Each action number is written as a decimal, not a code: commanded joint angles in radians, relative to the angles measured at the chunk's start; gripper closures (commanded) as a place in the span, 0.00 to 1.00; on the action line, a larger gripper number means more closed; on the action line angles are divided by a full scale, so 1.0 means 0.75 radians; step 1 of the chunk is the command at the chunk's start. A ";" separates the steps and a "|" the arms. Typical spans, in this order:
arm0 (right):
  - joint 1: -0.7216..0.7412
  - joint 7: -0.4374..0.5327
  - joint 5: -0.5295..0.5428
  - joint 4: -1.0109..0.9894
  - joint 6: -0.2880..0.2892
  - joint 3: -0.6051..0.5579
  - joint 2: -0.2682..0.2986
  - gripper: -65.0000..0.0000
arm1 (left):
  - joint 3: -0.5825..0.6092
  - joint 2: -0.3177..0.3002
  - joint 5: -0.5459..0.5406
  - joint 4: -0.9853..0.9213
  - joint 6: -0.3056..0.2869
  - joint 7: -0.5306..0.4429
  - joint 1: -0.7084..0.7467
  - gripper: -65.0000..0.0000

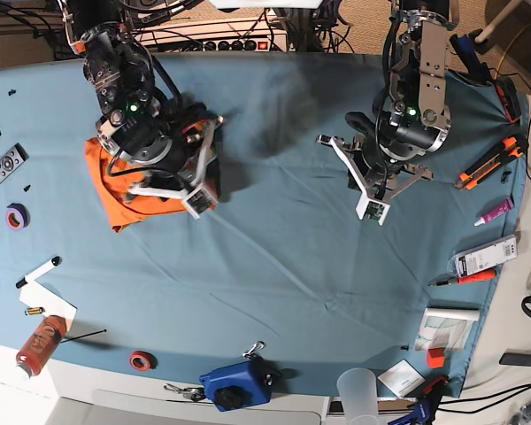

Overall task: Layout the t-shirt on the table in an organized manner, then fold the t-shirt properly
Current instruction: 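Press the folded bundle with the right gripper and withdraw the left gripper, then grasp the orange bundle's edge with the right gripper and tuck it under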

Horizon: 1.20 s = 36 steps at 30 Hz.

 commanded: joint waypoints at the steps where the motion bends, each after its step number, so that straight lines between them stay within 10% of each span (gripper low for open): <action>1: 0.019 0.040 0.020 0.020 0.018 0.009 0.006 0.68 | -0.002 0.004 -0.013 0.023 0.004 -0.026 -0.014 1.00; 6: 0.030 0.063 -0.005 0.020 0.018 0.072 0.006 0.71 | -0.001 0.004 -0.151 0.023 -0.017 -0.050 -0.014 1.00; 13: 0.029 0.091 0.027 0.017 0.015 0.510 0.011 0.98 | 0.053 0.056 -0.432 0.023 -0.318 -0.157 -0.015 1.00; 22: 0.015 0.032 0.387 -0.243 0.219 0.971 0.010 0.98 | 0.517 0.064 -0.153 0.023 -0.318 -0.388 -0.019 1.00; 30: 0.019 0.071 0.694 -0.706 0.473 0.991 0.008 0.98 | 0.722 0.144 0.101 0.023 -0.191 -0.444 -0.049 1.00; 36: 0.023 0.037 0.808 -0.815 0.513 0.969 0.008 0.98 | 0.722 0.144 0.099 0.023 -0.170 -0.442 -0.048 0.88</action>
